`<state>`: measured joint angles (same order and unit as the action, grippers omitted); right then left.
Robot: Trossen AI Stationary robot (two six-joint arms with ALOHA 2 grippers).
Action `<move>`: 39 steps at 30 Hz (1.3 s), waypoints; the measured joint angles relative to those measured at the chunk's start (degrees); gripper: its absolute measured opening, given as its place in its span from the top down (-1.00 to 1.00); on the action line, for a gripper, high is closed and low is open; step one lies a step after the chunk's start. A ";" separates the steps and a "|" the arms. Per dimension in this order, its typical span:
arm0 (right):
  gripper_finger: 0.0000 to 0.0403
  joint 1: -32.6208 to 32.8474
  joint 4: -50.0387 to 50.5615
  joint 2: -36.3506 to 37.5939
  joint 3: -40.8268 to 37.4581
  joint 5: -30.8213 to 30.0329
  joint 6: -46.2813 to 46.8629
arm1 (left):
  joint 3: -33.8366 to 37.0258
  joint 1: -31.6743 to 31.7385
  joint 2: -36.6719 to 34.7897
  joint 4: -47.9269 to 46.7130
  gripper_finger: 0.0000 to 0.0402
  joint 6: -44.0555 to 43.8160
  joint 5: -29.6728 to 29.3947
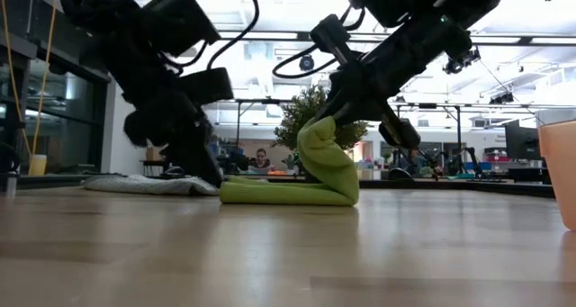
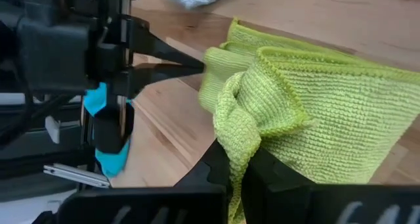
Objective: Fold microfiber towels
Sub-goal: Fold the green microfiber towel
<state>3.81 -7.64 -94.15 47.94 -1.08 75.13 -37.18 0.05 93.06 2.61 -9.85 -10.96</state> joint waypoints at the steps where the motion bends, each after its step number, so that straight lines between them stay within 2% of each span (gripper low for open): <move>1: 1.00 0.00 0.08 0.00 0.00 0.00 0.22 | 0.02 0.00 0.49 0.53 1.00 0.01 0.00; 9: 1.00 0.00 -0.11 0.00 0.00 0.04 1.00 | -0.10 -0.02 4.74 5.88 1.00 -1.03 0.59; 23: 0.98 0.00 -3.26 0.00 -0.02 -1.54 1.98 | -0.12 0.07 5.08 7.76 1.00 -1.95 0.11; 33: 0.55 0.00 -5.49 0.02 -0.02 -1.48 1.38 | -0.15 0.11 5.08 8.00 1.00 -1.96 -0.03; 39: 0.30 -0.02 -16.52 -2.81 0.01 -1.30 2.35 | -0.15 0.11 5.08 8.18 1.00 -1.97 -0.44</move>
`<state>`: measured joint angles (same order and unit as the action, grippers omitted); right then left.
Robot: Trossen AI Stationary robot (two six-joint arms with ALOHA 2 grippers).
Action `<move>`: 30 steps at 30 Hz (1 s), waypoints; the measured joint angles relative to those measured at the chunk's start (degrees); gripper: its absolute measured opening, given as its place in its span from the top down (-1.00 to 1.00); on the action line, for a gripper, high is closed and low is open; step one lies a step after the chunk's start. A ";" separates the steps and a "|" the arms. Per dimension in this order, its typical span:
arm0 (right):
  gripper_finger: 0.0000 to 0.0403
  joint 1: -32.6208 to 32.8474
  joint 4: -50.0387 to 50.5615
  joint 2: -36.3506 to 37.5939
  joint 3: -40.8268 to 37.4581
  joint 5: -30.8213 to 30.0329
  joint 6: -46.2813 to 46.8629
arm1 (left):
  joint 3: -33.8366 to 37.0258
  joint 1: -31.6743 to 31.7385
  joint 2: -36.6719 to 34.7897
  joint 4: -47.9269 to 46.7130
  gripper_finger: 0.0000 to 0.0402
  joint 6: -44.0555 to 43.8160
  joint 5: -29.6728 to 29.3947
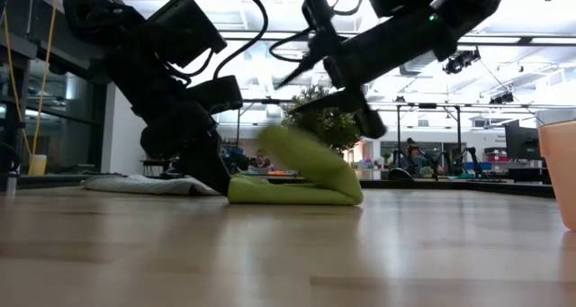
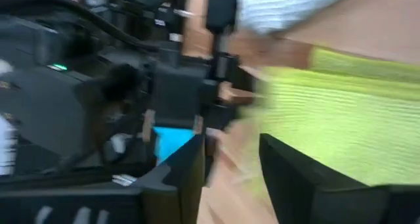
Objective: Fold microfiber towels
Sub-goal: Fold the green microfiber towel
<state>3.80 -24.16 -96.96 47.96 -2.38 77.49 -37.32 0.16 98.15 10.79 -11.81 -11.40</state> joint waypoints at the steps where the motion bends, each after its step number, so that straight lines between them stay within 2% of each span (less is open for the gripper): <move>1: 0.27 0.00 -1.83 -1.30 0.33 0.50 0.60 | -0.02 0.00 0.00 0.06 1.00 0.00 0.00; 5: 0.14 -0.17 -5.27 -5.35 2.82 1.55 0.08 | -0.02 0.00 0.00 0.31 1.00 0.00 0.00; 10: 0.07 -2.31 -3.36 -3.37 3.70 4.04 -8.42 | -0.02 0.00 -0.74 -0.64 1.00 0.02 0.02; 16: 0.07 -4.84 12.22 4.91 3.72 6.62 -21.30 | -0.10 -0.02 -4.33 -3.56 1.00 1.05 0.44; 21: 0.07 -3.87 21.42 9.68 3.73 7.24 -30.86 | -0.08 -0.02 -8.84 -7.28 1.00 4.58 0.47; 26: 0.07 -1.42 31.25 13.02 3.73 7.37 -35.54 | -0.07 -0.17 -14.47 -11.72 0.99 6.45 0.52; 30: 0.07 0.87 37.61 13.48 3.73 5.41 -37.26 | -0.91 -0.51 -16.63 -11.66 0.90 6.38 4.28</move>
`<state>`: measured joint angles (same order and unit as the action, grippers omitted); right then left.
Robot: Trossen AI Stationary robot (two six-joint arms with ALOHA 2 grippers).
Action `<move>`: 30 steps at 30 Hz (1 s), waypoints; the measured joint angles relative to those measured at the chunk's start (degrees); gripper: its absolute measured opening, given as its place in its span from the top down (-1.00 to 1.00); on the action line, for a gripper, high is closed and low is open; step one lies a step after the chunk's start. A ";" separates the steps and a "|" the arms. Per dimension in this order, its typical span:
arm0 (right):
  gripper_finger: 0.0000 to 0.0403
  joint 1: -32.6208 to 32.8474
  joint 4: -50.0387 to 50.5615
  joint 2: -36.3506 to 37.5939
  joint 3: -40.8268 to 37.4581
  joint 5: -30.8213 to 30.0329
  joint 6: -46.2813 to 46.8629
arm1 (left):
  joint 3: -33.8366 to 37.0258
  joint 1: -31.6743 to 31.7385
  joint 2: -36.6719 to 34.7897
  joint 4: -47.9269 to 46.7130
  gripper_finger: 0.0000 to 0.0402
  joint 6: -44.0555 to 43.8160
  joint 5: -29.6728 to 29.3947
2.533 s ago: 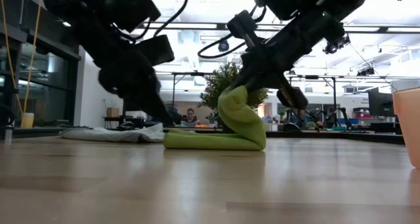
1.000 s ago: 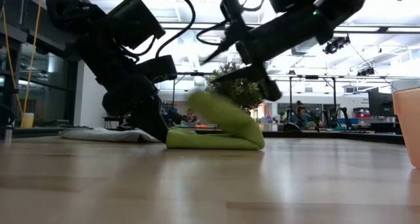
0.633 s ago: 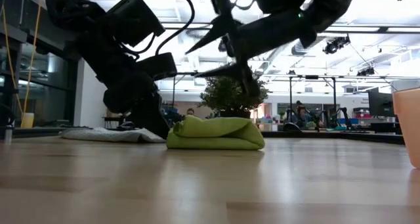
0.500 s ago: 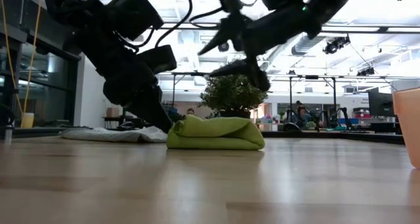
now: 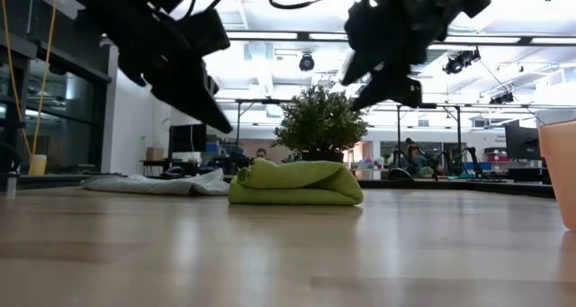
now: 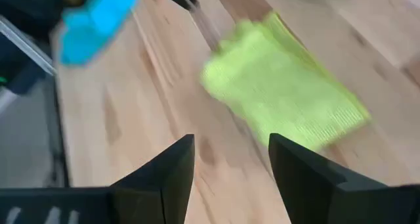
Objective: Fold microfiber towels
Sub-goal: Fold the green microfiber towel
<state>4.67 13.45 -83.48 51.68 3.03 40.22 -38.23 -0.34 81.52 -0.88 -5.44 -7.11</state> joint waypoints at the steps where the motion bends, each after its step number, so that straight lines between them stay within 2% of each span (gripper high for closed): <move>1: 0.07 0.44 0.96 -0.01 0.00 -0.50 -0.30 | -0.48 -0.41 0.00 -0.76 0.87 0.86 0.30; 7: 0.07 1.75 3.42 0.06 -0.02 -4.24 -2.23 | -7.01 -3.64 5.42 -4.23 0.51 7.65 -2.83; 11: 0.07 1.36 4.57 0.91 -0.02 -4.39 -3.20 | -10.48 -5.15 9.47 -5.58 0.27 15.04 -6.50; 15: 0.07 1.33 5.70 1.43 -0.02 -4.39 -3.46 | -11.74 -5.96 12.68 -5.67 0.12 20.69 -7.41; 22: 0.07 1.33 6.84 1.51 -0.02 -4.37 -4.21 | -11.76 -7.18 16.46 -6.36 0.05 30.93 -7.77; 30: 0.07 1.33 6.96 1.51 -0.02 -4.79 -4.06 | -11.82 -7.29 20.20 -3.53 0.06 33.54 -13.45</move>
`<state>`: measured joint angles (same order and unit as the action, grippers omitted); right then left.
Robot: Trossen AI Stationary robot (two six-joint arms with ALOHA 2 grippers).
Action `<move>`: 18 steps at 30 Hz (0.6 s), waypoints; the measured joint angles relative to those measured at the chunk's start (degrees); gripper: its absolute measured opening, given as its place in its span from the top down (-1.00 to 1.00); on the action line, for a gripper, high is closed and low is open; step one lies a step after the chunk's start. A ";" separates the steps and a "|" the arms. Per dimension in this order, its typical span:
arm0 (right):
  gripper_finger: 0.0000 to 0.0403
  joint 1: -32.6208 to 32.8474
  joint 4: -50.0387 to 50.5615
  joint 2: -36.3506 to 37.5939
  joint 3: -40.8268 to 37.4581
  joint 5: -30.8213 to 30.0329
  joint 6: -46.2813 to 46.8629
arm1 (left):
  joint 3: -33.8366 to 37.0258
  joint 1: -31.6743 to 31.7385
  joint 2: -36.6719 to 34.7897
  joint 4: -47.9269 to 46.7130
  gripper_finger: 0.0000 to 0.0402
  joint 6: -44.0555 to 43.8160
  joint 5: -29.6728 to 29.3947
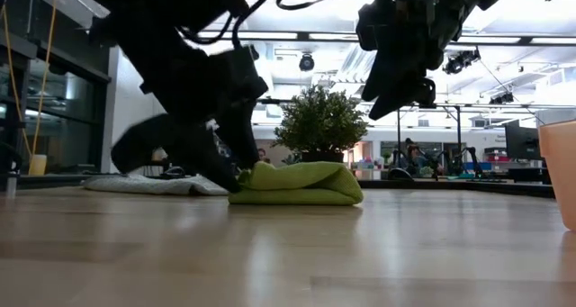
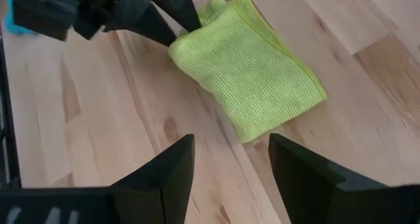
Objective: Fold microfiber towels
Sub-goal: Fold the green microfiber towel
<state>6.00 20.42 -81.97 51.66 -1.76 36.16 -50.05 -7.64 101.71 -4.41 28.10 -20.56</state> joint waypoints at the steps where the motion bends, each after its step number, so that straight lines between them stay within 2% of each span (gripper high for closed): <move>1: 0.07 0.00 -0.02 0.00 0.00 -0.26 0.05 | -0.01 0.00 0.60 0.22 0.06 0.62 -1.02; 7: 0.07 0.00 -0.10 -0.02 0.00 -1.26 1.87 | 0.06 -0.88 0.77 -0.26 0.06 0.66 -8.89; 18: 0.07 0.00 0.29 -0.04 0.00 -1.26 2.55 | 0.37 -2.82 -2.18 -0.38 0.06 3.22 -10.13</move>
<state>6.00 20.71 -82.02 51.66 -3.03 38.71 -49.68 -10.46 99.53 -4.79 31.32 -30.69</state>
